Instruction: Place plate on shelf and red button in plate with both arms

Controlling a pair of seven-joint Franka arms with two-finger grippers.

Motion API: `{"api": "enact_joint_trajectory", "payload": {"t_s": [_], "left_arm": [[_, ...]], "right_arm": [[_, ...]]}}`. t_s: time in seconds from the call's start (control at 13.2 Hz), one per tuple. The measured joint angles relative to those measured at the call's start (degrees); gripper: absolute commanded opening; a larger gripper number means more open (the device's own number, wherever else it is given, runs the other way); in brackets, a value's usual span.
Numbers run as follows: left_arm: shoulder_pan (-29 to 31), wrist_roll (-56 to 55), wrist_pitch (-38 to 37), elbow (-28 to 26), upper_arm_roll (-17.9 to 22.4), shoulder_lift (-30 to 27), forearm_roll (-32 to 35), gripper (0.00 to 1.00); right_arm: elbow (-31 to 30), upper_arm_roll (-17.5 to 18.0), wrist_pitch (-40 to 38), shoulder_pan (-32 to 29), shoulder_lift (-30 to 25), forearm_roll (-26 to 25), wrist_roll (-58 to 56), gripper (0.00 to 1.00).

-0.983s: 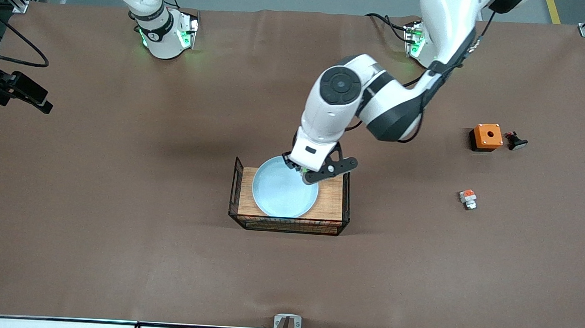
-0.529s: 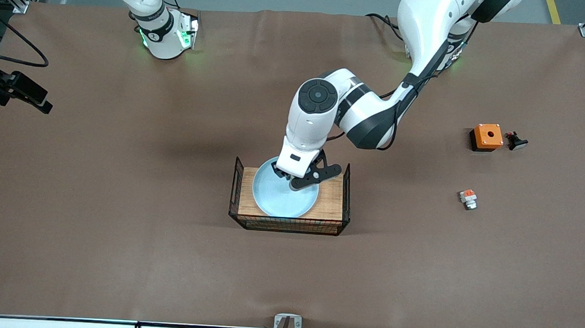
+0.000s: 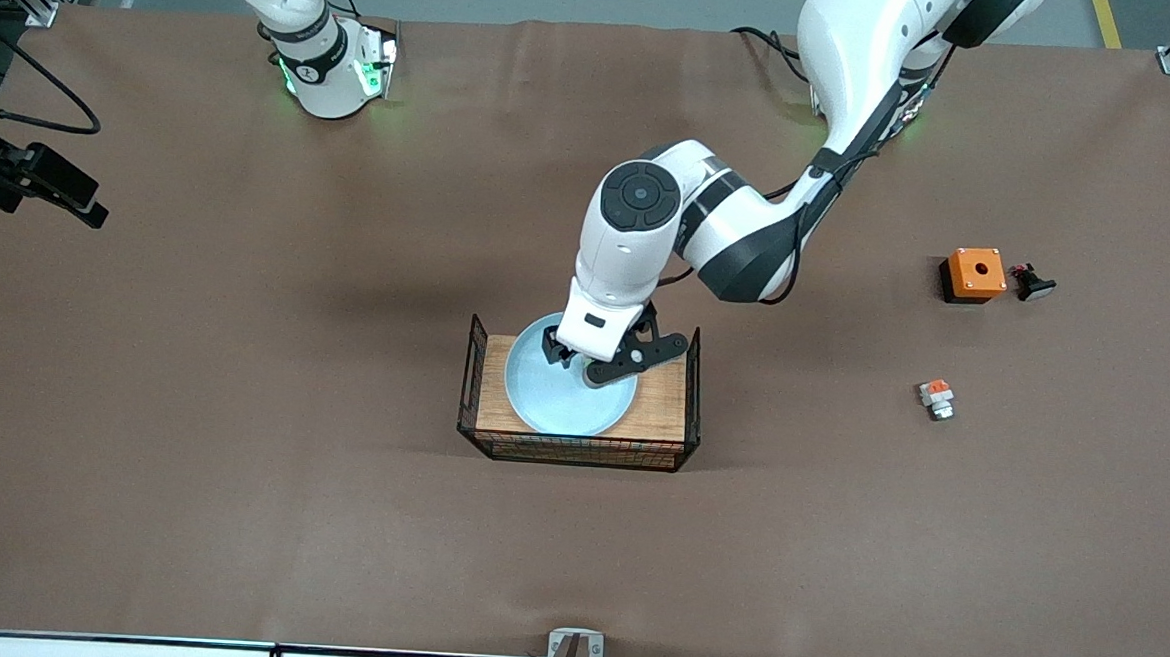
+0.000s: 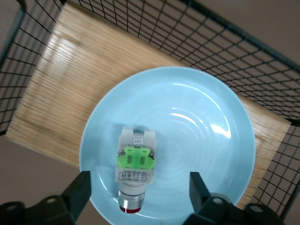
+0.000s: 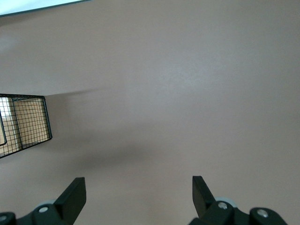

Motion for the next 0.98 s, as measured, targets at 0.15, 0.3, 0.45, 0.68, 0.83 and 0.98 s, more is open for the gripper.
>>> {"api": "enact_joint_trajectory", "payload": {"t_s": [0.15,0.3,0.45,0.68,0.83,0.98], "left_arm": [[1.46,0.31,-3.57,0.72,0.18,-2.57,0.02,0.99],[3.16,1.62,-8.73,0.99,0.25,-6.15,0.02,0.99],[4.9,3.87,-14.07,1.07,0.37,-9.89,0.15,0.99],[9.89,12.69,-21.4,1.11,0.55,-15.26,0.45,0.99],[13.26,19.8,-27.19,1.02,0.62,-17.53,0.47,0.99],[16.08,25.54,-30.88,0.89,0.72,-18.17,0.62,1.0]], "right_arm": [[0.0,0.01,-0.03,0.0,0.03,0.0,0.0,1.0],[0.0,0.01,-0.03,0.0,0.06,0.0,0.0,1.0],[0.01,0.02,-0.03,0.0,0.07,0.0,-0.01,1.0],[0.03,0.03,-0.04,0.0,0.07,0.0,-0.01,1.0],[0.03,0.04,-0.04,0.0,0.07,0.0,-0.01,1.0],[0.03,0.03,-0.04,0.0,0.07,0.0,-0.01,1.0]]}}
